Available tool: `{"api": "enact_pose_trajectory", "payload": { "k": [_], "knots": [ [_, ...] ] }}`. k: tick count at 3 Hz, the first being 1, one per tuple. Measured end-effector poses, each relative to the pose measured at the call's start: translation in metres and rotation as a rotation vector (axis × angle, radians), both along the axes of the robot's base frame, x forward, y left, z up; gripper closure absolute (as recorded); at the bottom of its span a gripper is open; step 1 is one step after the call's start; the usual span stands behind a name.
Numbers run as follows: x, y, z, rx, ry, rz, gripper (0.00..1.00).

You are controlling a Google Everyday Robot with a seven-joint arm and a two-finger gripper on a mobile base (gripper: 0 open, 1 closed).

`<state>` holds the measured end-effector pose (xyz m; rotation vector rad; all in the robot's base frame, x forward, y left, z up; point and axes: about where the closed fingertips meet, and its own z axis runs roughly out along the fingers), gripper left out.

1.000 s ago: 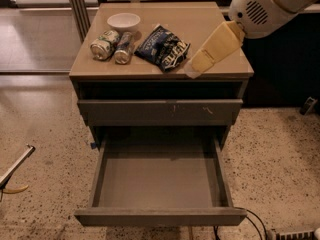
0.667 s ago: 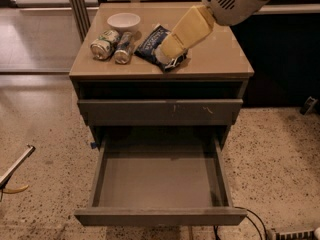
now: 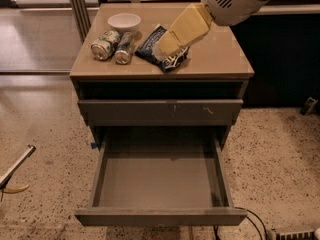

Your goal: Place redbull can into middle drawer

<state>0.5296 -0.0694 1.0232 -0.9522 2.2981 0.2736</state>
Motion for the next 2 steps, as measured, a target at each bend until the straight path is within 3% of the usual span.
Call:
{"api": "enact_pose_trajectory", "payload": {
  "k": [1,2],
  "knots": [
    [0.006,0.003,0.004,0.013,0.02,-0.049,0.0],
    [0.023,0.013,0.01,0.05,0.101,-0.13,0.0]
  ]
}}
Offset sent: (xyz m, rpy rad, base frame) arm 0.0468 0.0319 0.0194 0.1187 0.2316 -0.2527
